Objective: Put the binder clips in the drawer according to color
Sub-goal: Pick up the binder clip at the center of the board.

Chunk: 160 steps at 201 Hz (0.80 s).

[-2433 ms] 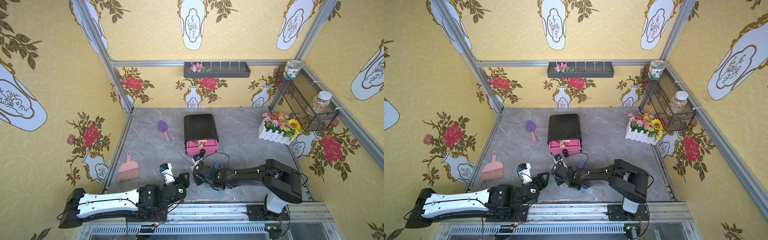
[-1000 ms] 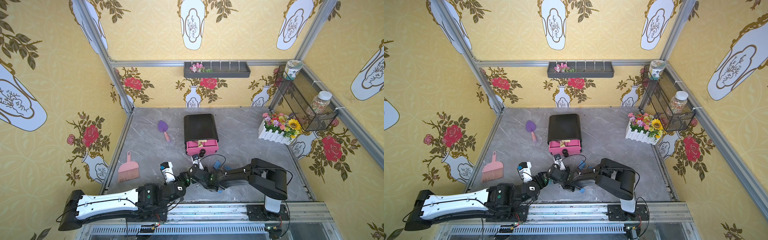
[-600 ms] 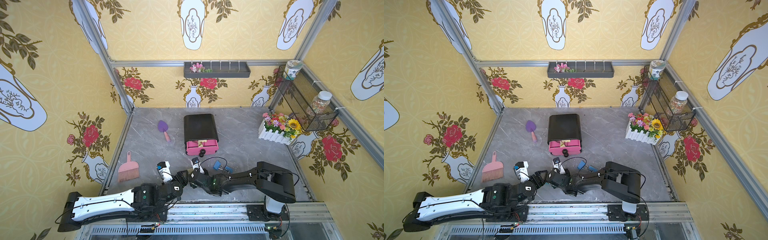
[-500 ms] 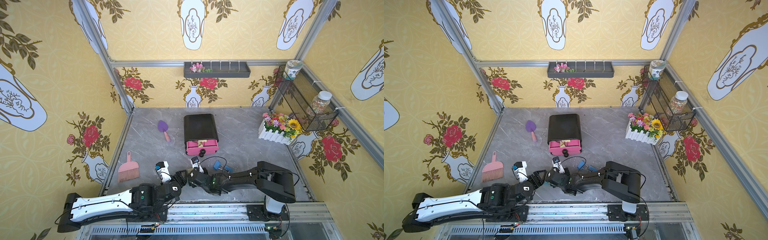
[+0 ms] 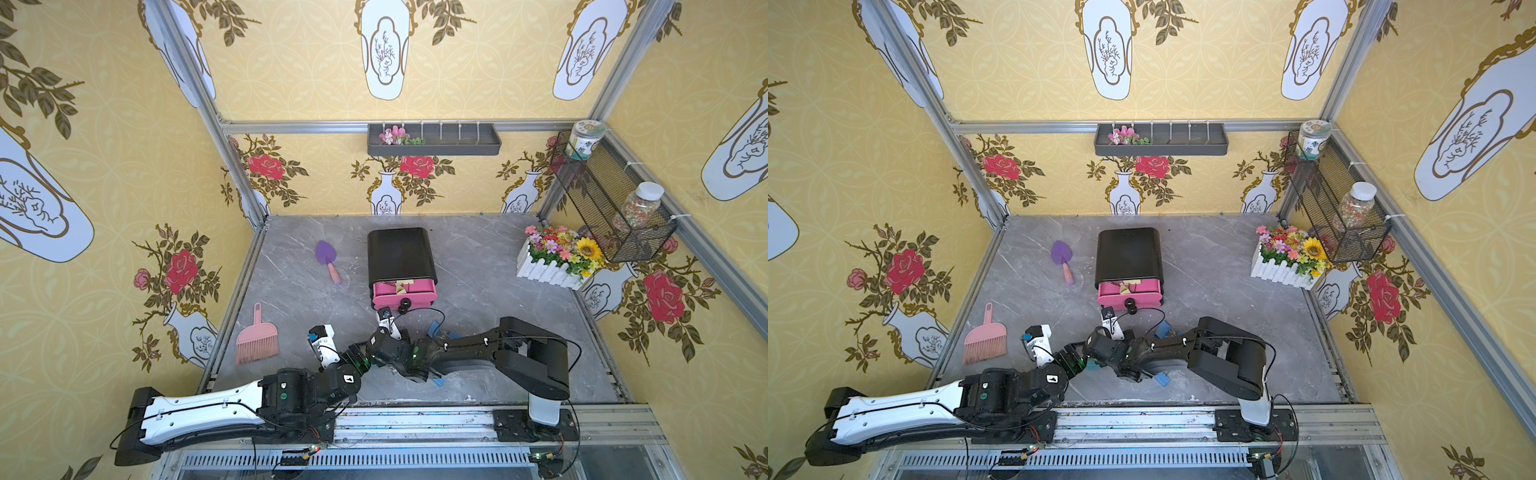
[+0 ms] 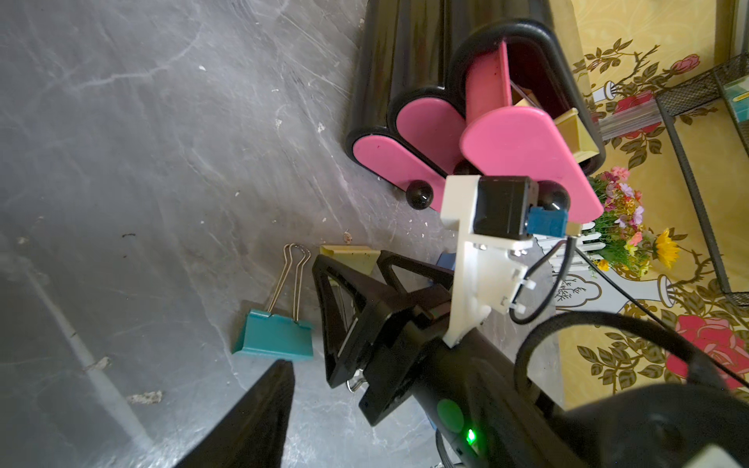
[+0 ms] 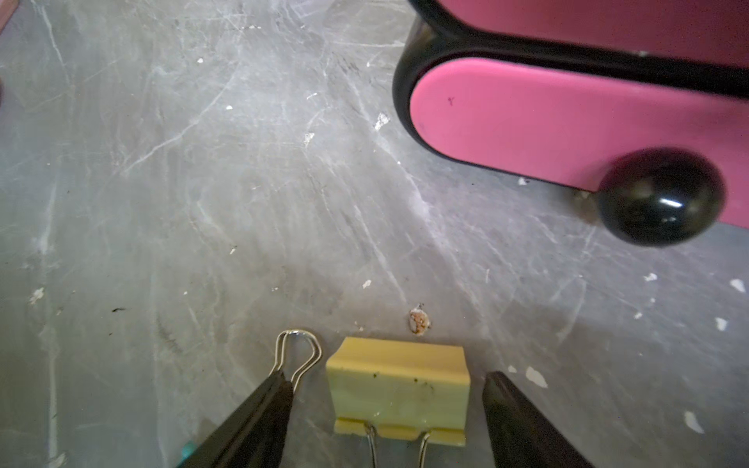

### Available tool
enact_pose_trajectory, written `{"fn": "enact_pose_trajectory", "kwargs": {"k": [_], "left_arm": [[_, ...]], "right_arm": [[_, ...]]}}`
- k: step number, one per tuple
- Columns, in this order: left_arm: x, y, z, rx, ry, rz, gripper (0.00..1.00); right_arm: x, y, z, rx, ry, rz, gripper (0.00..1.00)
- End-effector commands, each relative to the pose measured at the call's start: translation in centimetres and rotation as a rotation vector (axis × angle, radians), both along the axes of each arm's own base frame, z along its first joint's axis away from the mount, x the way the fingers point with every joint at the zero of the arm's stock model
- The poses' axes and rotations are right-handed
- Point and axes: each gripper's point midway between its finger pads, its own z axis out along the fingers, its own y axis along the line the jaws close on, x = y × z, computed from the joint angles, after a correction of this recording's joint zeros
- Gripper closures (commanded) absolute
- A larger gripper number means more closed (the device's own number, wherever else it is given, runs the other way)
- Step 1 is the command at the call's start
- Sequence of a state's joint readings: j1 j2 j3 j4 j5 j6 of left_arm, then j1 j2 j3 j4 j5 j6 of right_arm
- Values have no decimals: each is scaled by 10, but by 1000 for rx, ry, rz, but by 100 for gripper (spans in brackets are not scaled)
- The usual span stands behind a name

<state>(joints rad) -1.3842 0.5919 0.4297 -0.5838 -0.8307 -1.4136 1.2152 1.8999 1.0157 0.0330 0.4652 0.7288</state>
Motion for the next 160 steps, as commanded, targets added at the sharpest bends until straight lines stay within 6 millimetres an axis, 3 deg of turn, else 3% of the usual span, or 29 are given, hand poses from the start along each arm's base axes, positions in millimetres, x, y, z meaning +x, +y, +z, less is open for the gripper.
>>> {"fn": "enact_pose_trajectory", "kwargs": {"k": [1, 46, 97, 132, 160], "left_arm": [[-1, 1, -3, 3, 4, -1, 27], [-1, 2, -5, -2, 8, 2, 27], [0, 2, -5, 2, 6, 8, 27], [2, 3, -1, 1, -10, 21, 26], [5, 7, 8, 0, -33, 39, 25]], "right_arm": [[4, 1, -4, -3, 5, -13, 24], [6, 2, -11, -4, 23, -13, 40], [-1, -1, -3, 18, 11, 5, 55], [-22, -4, 17, 42, -2, 46, 57], [-46, -10, 44, 69, -16, 87, 59]]}}
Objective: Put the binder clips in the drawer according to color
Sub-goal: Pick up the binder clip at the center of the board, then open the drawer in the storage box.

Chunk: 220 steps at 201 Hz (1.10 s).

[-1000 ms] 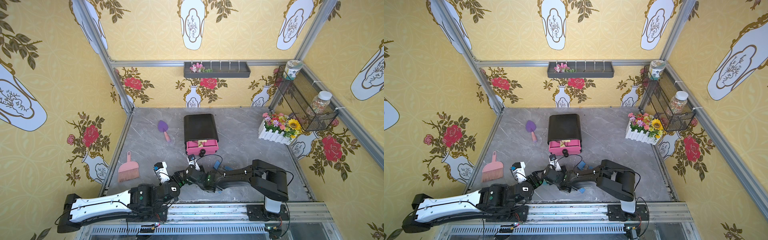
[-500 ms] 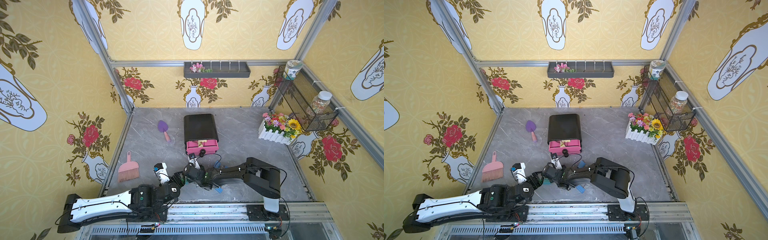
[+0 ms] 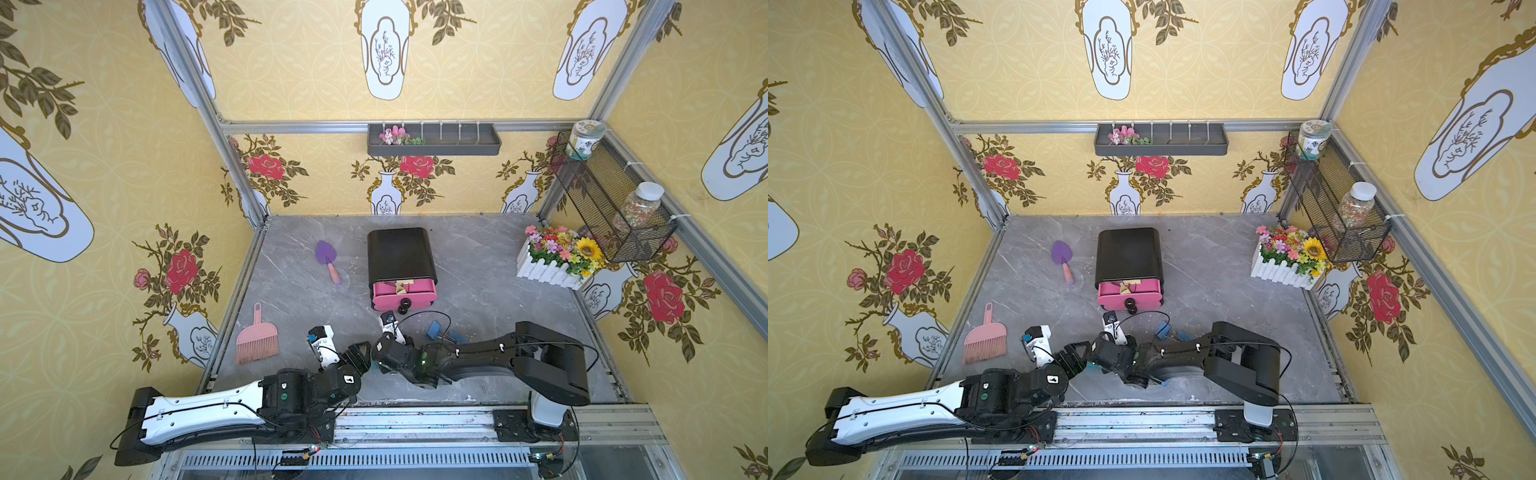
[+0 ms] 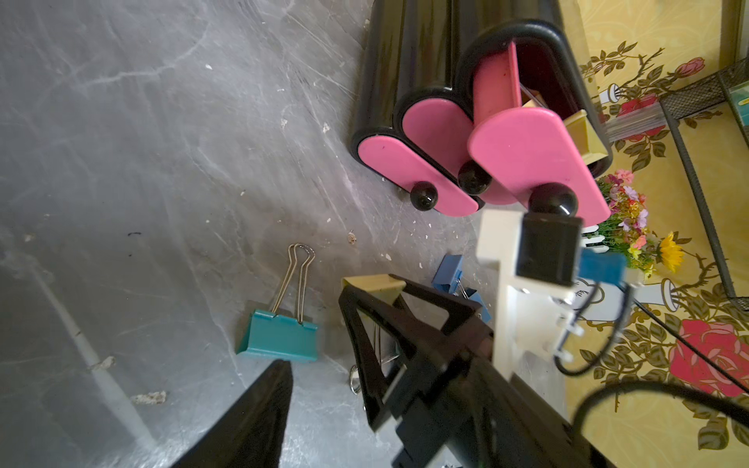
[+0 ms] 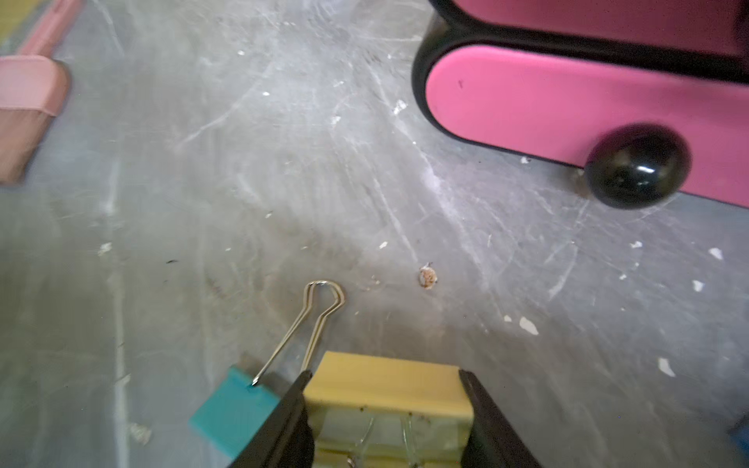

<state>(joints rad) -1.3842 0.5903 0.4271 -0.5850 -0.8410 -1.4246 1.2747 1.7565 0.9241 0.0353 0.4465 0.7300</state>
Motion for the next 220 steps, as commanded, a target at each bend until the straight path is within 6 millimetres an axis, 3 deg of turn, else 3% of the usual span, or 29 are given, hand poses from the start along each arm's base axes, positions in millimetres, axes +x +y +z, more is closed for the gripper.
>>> {"fn": "enact_pose_trajectory", "kwargs": {"k": [1, 35, 56, 84, 117, 157, 190, 220], "left_arm": [[4, 6, 8, 5, -31, 27, 24], [11, 9, 20, -4, -56, 60, 22], [19, 1, 30, -17, -53, 40, 22], [41, -8, 48, -2, -28, 27, 22], [64, -24, 71, 6, 17, -30, 21], [75, -42, 77, -143, 104, -79, 21], [85, -53, 74, -226, 160, -90, 20], [94, -56, 66, -234, 196, -72, 20]], "right_arm": [[-16, -7, 18, 14, -14, 18, 59], [-45, -31, 66, 34, -61, 50, 61], [-48, -56, 104, 44, -102, 35, 61], [-33, -94, 168, 64, -212, -9, 60], [1, -125, 212, 115, -240, -71, 60], [36, -136, 242, 158, -271, -101, 59], [66, -134, 245, 189, -239, -108, 59], [79, -128, 247, 206, -226, -93, 59]]}}
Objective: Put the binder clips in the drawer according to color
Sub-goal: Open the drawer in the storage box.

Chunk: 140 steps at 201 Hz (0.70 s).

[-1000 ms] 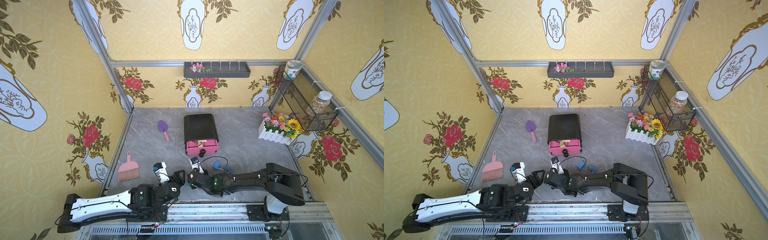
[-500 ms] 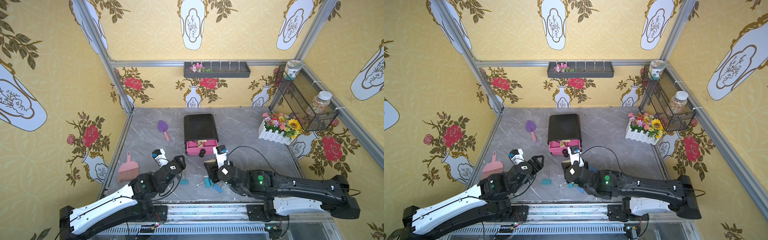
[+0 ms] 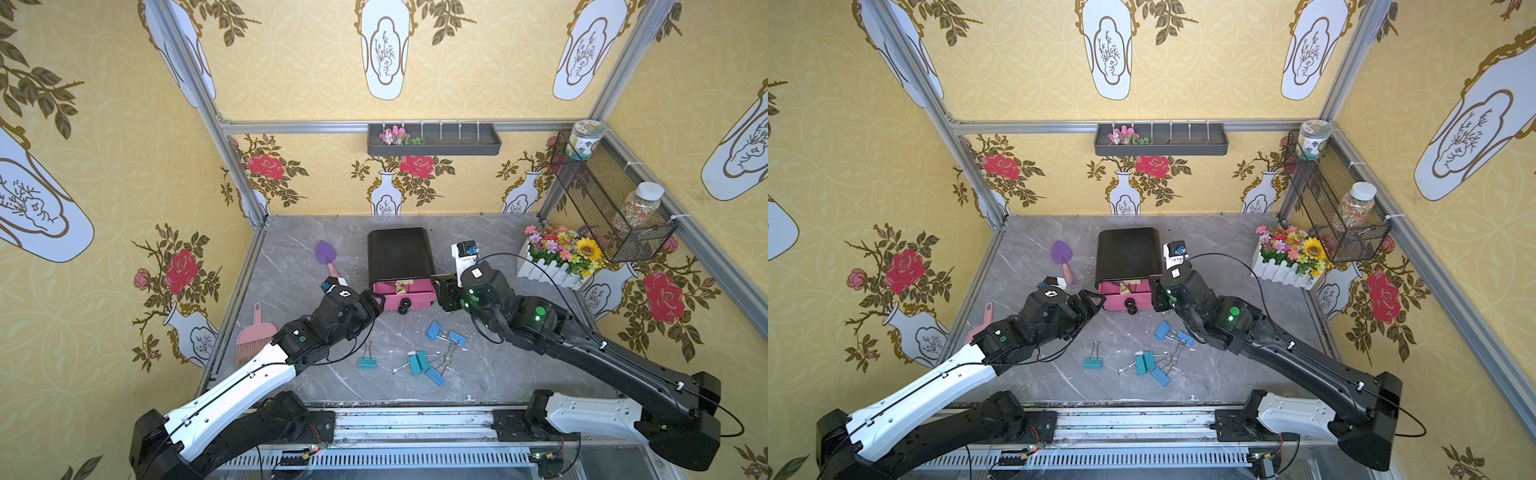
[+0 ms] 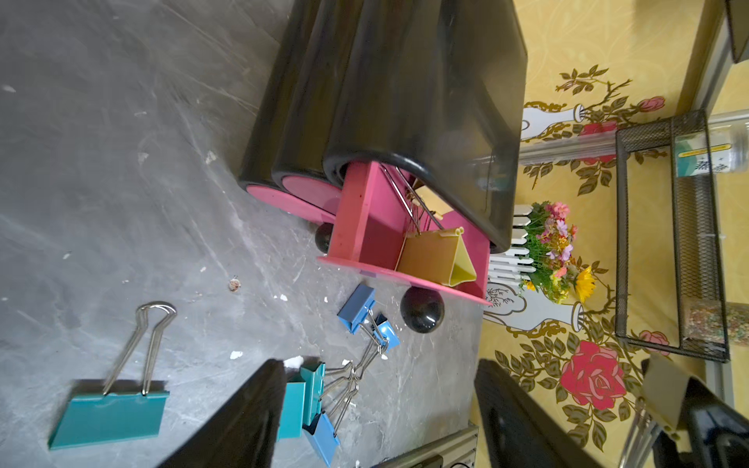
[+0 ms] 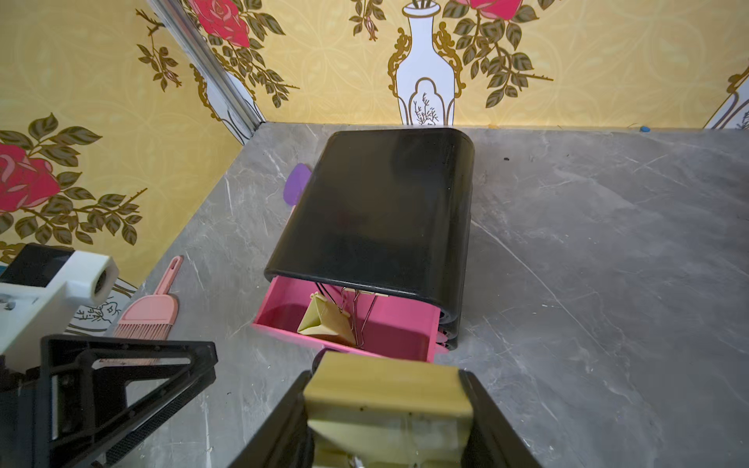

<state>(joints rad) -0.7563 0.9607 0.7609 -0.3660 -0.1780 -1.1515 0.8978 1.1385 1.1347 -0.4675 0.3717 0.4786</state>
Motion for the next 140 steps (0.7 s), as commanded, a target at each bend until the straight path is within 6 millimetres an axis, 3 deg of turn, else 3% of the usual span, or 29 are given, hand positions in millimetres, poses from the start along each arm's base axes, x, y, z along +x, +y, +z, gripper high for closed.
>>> {"fn": "enact_pose_trajectory", "kwargs": {"k": [1, 64, 140], "left_arm": [[3, -12, 4, -61, 13, -30, 20], [21, 0, -15, -102, 42, 40, 19], [32, -6, -30, -136, 45, 50, 19]], "right_arm": [[4, 18, 15, 57, -22, 80, 59], [11, 24, 13, 77, -15, 105, 59], [9, 18, 14, 94, -23, 103, 59]]}}
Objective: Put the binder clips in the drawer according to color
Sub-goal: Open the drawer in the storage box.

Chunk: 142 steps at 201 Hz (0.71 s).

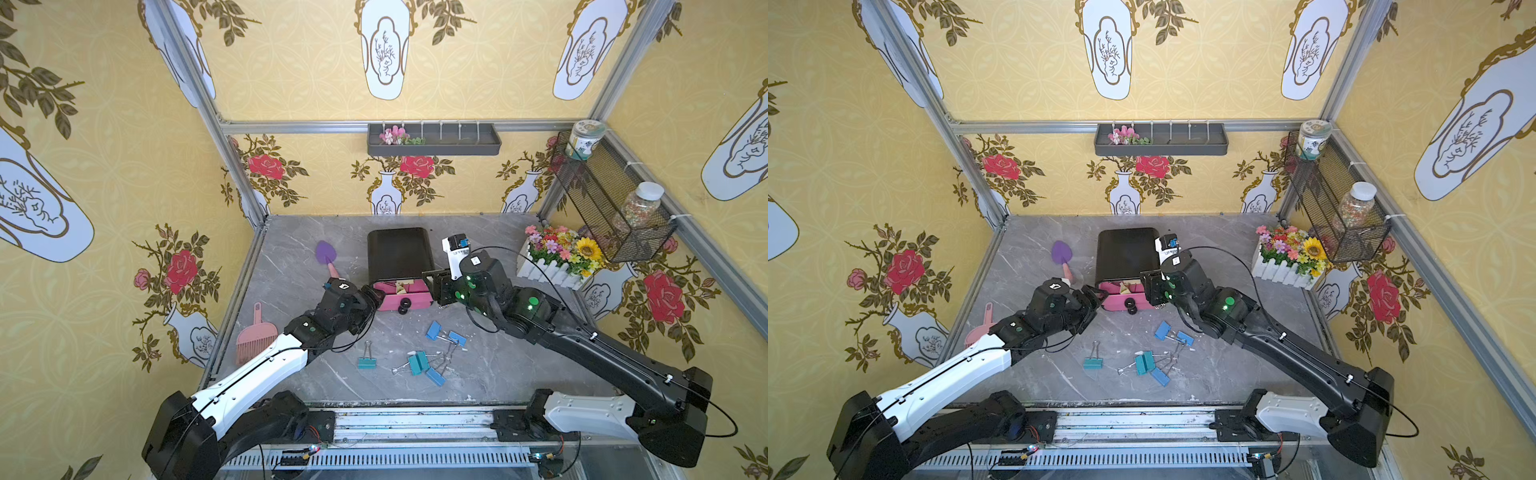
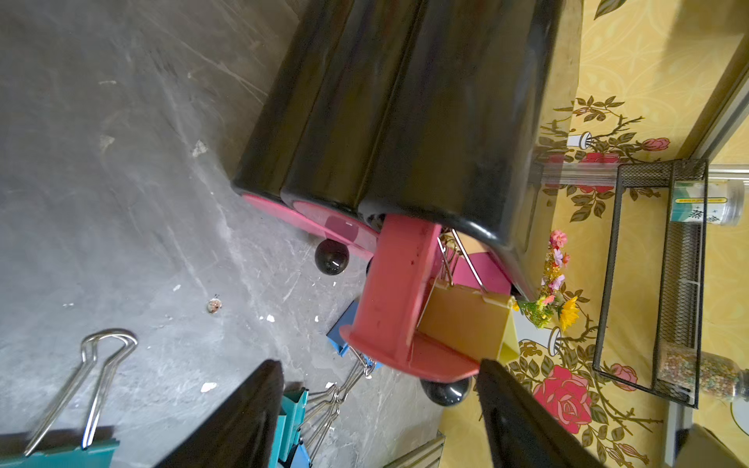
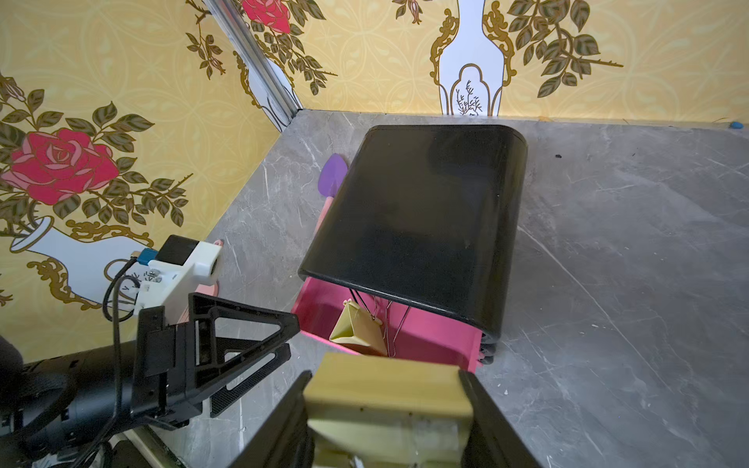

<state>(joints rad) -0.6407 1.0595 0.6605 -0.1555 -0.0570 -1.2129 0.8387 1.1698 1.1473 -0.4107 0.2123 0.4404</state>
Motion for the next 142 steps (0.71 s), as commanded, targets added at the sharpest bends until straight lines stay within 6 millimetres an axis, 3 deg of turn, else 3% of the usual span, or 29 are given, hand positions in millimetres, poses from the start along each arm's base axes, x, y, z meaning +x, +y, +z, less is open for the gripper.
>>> {"fn": "enact_pose_trajectory", "kwargs": {"k": [1, 142], "left_arm": [[5, -5, 4, -35, -24, -2, 20], [3, -10, -5, -74, -31, -17, 40]], "right_arm": [[2, 2, 11, 42, -41, 4, 59], [5, 14, -3, 39, 7, 27, 59]]}}
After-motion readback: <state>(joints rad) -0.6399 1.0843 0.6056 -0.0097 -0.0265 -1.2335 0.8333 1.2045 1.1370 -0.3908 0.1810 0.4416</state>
